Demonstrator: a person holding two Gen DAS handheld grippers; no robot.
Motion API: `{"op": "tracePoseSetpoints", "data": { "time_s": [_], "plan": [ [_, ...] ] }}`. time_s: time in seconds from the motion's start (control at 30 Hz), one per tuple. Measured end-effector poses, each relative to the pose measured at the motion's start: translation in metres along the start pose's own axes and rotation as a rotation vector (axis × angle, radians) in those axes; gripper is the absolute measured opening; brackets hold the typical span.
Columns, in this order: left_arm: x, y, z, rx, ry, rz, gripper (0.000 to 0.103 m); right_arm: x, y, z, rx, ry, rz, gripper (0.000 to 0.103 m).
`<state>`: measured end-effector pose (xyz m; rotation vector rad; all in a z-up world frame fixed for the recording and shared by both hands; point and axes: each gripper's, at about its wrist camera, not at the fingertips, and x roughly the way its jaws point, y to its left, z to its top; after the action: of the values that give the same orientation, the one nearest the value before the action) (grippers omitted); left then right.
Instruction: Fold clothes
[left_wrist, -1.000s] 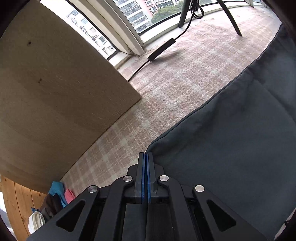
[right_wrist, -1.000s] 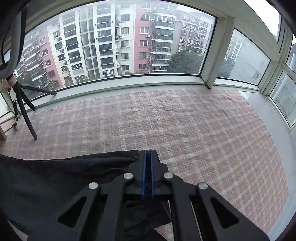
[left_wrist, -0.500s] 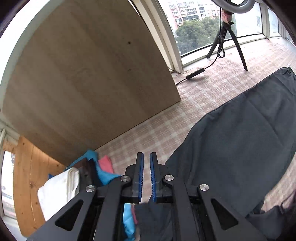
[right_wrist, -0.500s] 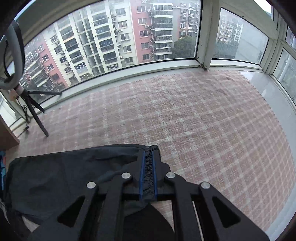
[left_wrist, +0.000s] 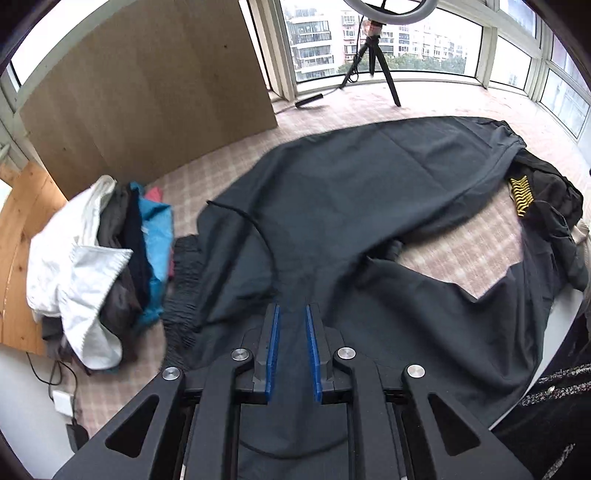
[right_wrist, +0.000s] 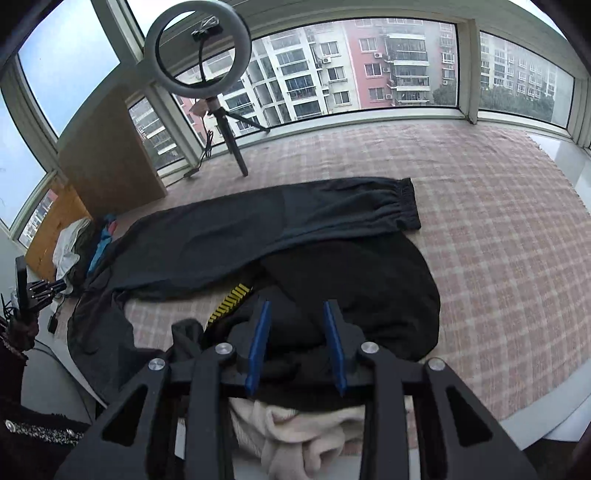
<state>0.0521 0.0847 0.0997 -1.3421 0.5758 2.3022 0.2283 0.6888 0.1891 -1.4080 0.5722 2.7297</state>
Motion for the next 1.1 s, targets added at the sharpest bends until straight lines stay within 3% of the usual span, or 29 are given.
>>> {"op": "tracePoseSetpoints", "data": {
  "time_s": [0.07,0.2,0.3,0.43,0.47,0.5,0.57,0.73,0.8,0.93,1.07,1.1],
  "plan": [
    [0.006,-0.026,-0.009,0.033,0.005,-0.039,0.015,0.013,0.016,-0.031,-0.006,0.041,0.047,0.045],
    [0.017,-0.07,-0.02,0.082,0.012,-0.139,0.015,0.056,0.049,-0.063,-0.102,0.108,0.044,0.045],
    [0.023,-0.079,-0.031,0.076,0.027,-0.162,0.015,0.086,0.055,-0.069,-0.111,0.143,0.057,0.045],
    [0.026,-0.065,-0.054,-0.014,0.047,-0.149,0.015,0.108,0.061,-0.079,-0.115,0.195,0.043,0.045],
    [0.028,-0.059,-0.061,-0.041,0.053,-0.143,0.015,0.108,0.067,-0.083,-0.137,0.195,0.029,0.043],
    [0.029,-0.054,-0.068,-0.069,0.06,-0.136,0.015,0.108,0.074,-0.087,-0.159,0.195,0.015,0.025],
    [0.033,-0.044,-0.081,-0.114,0.074,-0.123,0.015,0.098,0.085,-0.092,-0.187,0.187,0.029,0.025],
    [0.044,-0.038,-0.1,-0.15,0.108,-0.11,0.014,0.011,0.097,-0.073,-0.31,-0.045,-0.106,0.025],
    [0.049,-0.04,-0.104,-0.143,0.123,-0.117,0.014,-0.039,0.083,-0.053,-0.317,-0.171,-0.158,0.025],
    [0.058,-0.048,-0.106,-0.124,0.136,-0.13,0.014,-0.106,0.051,-0.02,-0.322,-0.404,-0.358,0.025],
    [0.059,-0.053,-0.107,-0.134,0.131,-0.14,0.015,-0.118,0.027,-0.01,-0.326,-0.496,-0.381,0.025],
    [0.058,-0.054,-0.109,-0.136,0.132,-0.145,0.015,-0.111,0.021,-0.013,-0.316,-0.477,-0.369,0.026]
  ]
}}
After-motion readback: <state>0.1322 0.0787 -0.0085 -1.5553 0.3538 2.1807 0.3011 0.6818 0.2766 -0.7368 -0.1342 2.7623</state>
